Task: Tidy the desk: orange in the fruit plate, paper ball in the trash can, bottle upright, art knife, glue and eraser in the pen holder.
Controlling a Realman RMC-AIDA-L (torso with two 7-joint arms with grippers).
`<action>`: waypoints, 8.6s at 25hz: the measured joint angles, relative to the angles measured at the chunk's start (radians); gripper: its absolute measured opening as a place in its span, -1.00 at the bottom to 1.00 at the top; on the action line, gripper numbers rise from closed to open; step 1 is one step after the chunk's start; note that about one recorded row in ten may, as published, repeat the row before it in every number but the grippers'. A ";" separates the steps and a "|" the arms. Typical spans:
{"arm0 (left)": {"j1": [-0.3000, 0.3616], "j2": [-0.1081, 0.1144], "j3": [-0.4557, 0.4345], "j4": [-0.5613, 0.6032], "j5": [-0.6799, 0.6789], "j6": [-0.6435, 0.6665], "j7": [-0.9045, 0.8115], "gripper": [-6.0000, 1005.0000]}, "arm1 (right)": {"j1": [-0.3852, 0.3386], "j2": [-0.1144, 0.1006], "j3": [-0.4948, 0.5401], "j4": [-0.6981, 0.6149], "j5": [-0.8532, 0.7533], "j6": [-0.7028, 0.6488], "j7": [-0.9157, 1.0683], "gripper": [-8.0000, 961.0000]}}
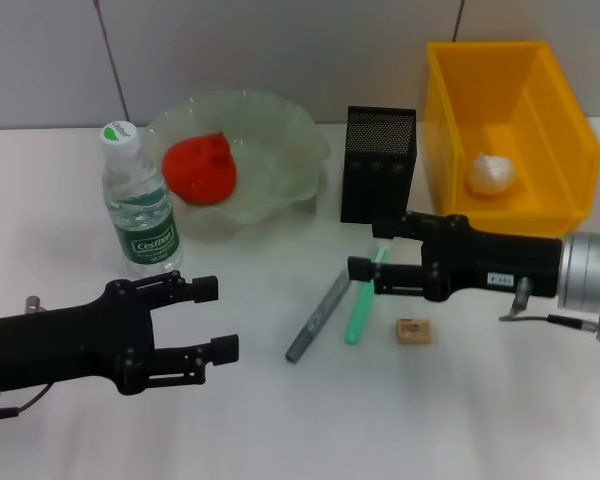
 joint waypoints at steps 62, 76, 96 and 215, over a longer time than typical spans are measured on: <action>-0.041 -0.015 -0.001 0.000 0.007 -0.140 0.022 0.62 | 0.621 0.012 -0.316 0.045 -0.978 0.122 1.315 0.64; -0.041 -0.021 0.001 0.007 0.008 -0.141 0.024 0.62 | 0.622 0.017 -0.316 0.113 -0.960 0.203 1.326 0.64; -0.046 -0.022 -0.001 0.007 0.007 -0.141 0.024 0.61 | 0.617 0.017 -0.316 0.136 -0.946 0.252 1.324 0.64; -0.069 -0.016 -0.018 0.009 -0.001 -0.155 0.013 0.57 | 0.588 0.012 -0.538 0.094 -0.842 0.287 1.285 0.62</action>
